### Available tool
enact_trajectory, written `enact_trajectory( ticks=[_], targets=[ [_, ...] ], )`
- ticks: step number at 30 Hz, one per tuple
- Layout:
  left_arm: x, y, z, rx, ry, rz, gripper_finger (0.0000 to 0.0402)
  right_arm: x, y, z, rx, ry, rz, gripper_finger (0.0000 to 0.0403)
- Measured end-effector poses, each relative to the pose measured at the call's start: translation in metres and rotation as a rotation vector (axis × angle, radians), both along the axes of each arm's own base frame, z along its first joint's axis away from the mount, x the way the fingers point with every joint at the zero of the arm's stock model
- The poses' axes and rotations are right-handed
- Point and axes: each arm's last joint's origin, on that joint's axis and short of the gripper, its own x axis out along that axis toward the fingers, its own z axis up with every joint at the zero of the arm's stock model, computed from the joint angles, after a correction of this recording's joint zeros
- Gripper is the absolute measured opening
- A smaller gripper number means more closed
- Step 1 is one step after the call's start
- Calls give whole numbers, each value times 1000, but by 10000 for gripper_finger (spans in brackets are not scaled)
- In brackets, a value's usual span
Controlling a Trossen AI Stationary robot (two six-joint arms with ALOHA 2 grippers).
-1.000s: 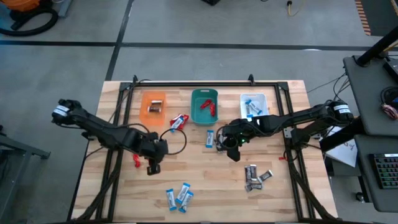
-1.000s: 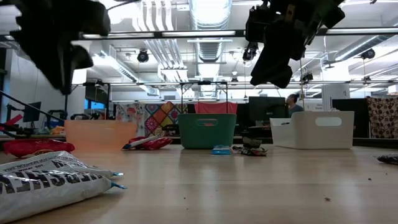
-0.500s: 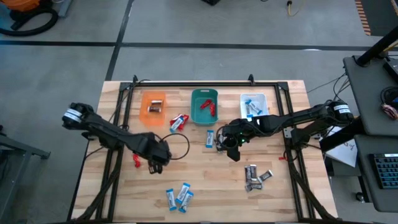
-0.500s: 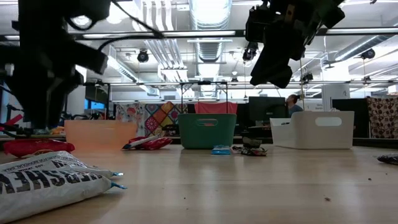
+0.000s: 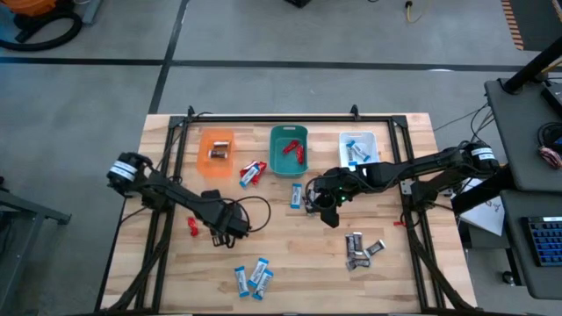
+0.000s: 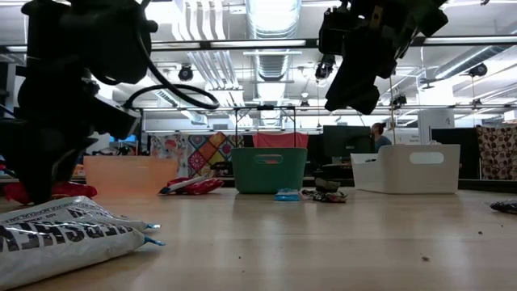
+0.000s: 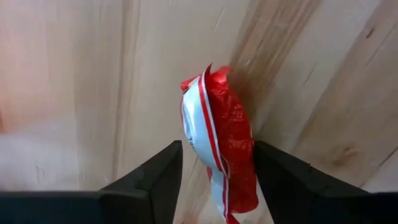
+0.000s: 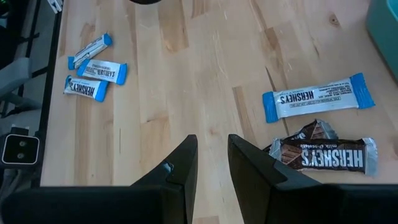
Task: Organize candy in baskets
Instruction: Put the red chocolate bar into the green bin
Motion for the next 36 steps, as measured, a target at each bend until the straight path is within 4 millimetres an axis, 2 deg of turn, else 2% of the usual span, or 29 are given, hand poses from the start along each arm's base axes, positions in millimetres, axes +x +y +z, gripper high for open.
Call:
enact_trajectory(
  ticks=[13, 19, 23, 28, 36],
  targets=[
    [0, 0, 1, 2, -16, -4, 58, 0, 0, 0, -1, 0, -4, 82],
    [1, 0, 8, -13, -40, -22, 39, 0, 0, 0, -1, 0, -5, 82],
    [10, -3, 25, -25, -126, -90, 38, 0, 0, 0, -2, 0, -5, 82],
    [22, 1, 54, 21, -341, -207, 38, 0, 1, 0, -3, 0, -1, 82],
    [47, 32, 101, 149, -762, -311, 38, 0, 3, 1, -2, -8, 4, 82]
  ],
)
